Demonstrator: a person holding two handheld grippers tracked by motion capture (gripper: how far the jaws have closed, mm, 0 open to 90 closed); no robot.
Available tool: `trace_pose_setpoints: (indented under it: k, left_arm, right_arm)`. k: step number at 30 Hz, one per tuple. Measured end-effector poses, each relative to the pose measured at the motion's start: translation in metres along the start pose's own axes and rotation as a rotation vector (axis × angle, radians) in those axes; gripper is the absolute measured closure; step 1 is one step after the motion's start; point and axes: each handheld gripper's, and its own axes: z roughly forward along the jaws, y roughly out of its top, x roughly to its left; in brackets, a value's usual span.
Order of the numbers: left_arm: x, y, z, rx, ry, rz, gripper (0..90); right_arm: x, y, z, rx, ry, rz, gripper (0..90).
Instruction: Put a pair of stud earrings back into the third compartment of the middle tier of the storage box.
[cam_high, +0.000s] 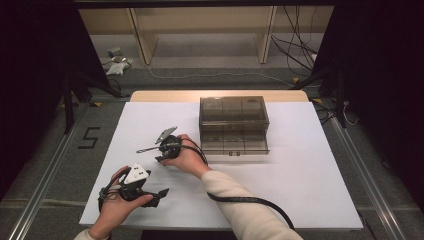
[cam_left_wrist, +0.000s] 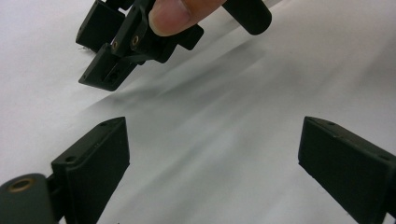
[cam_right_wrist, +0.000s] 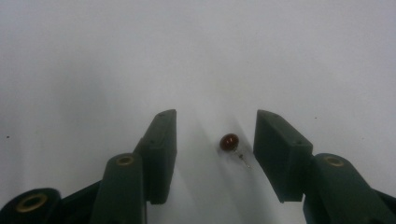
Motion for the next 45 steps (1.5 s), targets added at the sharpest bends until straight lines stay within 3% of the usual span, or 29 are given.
trace_pose_setpoints:
  k: [14,35,45]
  left_arm:
    - [0.0006,0.0001,-0.0001,-0.001,0.001,0.000,8.9]
    - [0.0007,0.0001,-0.0001,-0.004,0.002,-0.008,8.8]
    - [0.0009,0.0002,-0.0001,-0.005,0.002,-0.009,8.8]
  right_arm:
    - [-0.0024,-0.0039,0.0039,-0.002,-0.005,0.022,55.3]
    - [-0.0018,-0.0076,0.0038,-0.028,0.032,0.041,79.5]
    - [-0.0011,-0.0086,0.0036,-0.035,0.033,0.058,80.5]
